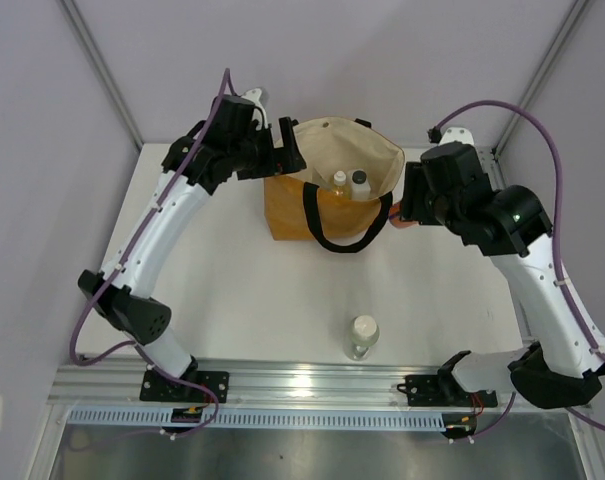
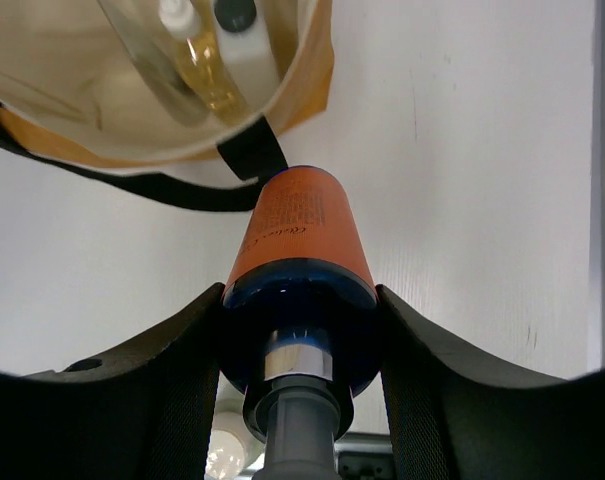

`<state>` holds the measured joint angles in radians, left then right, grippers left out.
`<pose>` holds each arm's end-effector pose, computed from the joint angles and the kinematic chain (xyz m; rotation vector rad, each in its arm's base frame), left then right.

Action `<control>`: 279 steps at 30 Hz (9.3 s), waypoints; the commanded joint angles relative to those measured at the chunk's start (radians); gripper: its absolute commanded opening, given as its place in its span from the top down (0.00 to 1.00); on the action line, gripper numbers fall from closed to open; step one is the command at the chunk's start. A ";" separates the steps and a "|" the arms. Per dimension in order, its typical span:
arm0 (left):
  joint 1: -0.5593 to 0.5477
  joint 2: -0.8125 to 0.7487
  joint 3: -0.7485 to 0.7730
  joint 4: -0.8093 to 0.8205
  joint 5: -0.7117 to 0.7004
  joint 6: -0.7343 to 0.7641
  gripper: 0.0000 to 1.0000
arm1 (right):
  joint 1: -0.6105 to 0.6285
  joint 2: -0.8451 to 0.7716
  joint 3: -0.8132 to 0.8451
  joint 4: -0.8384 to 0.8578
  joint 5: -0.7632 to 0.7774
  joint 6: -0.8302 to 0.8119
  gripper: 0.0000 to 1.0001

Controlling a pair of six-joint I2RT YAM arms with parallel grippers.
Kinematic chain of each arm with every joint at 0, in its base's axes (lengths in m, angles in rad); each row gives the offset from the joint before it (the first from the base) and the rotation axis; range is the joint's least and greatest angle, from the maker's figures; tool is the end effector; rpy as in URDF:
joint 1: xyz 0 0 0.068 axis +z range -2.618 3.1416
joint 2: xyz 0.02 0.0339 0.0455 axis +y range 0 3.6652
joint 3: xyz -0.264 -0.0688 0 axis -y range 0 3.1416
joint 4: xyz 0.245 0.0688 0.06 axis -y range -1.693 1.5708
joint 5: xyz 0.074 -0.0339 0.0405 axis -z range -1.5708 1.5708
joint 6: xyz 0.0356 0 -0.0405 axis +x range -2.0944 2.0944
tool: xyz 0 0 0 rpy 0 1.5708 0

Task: Place the personal care products into the canvas bag

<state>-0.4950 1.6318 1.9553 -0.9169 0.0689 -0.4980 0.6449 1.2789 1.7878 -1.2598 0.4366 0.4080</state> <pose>0.2981 -0.1637 0.4505 0.0376 2.2344 -0.6336 0.1740 0.1121 0.4656 -0.0500 2.2375 0.0592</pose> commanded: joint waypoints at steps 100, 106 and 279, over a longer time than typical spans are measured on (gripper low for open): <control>0.006 -0.108 -0.176 0.029 0.032 -0.014 0.20 | 0.030 0.398 0.348 0.433 -0.279 -0.265 0.22; 0.004 -0.099 -0.154 0.023 0.037 -0.013 0.12 | 0.084 0.156 0.104 0.429 -0.285 -0.187 0.18; -0.034 -0.013 -0.179 -0.037 -0.003 -0.059 0.48 | -0.105 0.594 0.016 0.731 -0.335 -0.353 0.32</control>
<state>-0.5243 1.6680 1.7725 -0.9661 0.0555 -0.5503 0.5358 1.9419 1.7378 -0.5793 0.0860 0.0338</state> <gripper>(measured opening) 0.515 0.731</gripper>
